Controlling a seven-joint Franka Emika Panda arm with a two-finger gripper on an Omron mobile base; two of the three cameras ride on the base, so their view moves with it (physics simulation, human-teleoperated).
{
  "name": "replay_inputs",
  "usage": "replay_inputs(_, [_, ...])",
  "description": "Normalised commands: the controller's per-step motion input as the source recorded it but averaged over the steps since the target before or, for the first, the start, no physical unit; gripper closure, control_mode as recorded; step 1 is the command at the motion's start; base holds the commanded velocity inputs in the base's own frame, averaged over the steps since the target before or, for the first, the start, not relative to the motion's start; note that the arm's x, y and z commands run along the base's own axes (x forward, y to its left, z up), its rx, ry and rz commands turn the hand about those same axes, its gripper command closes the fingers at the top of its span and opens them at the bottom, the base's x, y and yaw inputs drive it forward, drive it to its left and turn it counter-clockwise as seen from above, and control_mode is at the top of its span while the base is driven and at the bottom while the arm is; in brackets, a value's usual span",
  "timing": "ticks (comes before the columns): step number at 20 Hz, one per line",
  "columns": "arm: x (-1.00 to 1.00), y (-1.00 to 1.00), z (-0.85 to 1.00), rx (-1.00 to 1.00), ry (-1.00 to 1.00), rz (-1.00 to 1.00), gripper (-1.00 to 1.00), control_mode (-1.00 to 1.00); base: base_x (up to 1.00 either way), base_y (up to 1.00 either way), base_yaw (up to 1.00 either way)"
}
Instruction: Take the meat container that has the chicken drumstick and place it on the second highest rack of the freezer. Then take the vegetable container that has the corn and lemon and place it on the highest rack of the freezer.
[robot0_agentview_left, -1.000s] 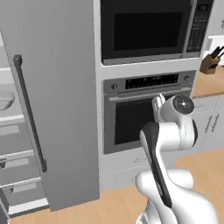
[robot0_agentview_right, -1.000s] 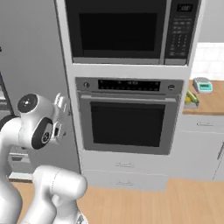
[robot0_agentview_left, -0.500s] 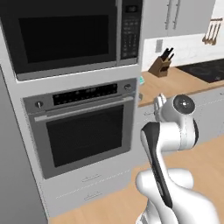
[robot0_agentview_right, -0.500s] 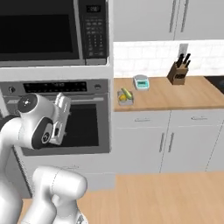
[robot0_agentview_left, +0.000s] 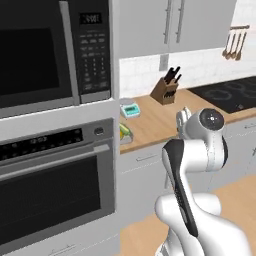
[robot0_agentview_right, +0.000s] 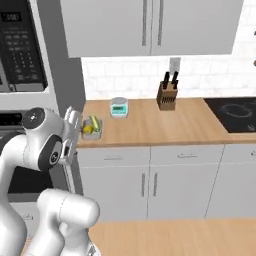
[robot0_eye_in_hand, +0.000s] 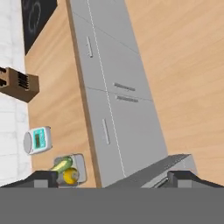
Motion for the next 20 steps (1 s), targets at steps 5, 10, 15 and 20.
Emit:
replay_inputs(5, [0.0,0.0,0.0,0.0,0.0,0.0,-1.0,1.0,0.37,-0.83,0.38])
replay_inputs(10, [0.0,0.0,0.0,0.0,0.0,0.0,-1.0,1.0,0.48,-0.21,0.54])
replay_inputs(15, [0.0,0.0,0.0,0.0,0.0,0.0,-1.0,1.0,0.73,0.02,0.16])
replay_inputs(20, [0.0,0.0,0.0,0.0,0.0,0.0,-1.0,1.0,0.59,0.0,0.0])
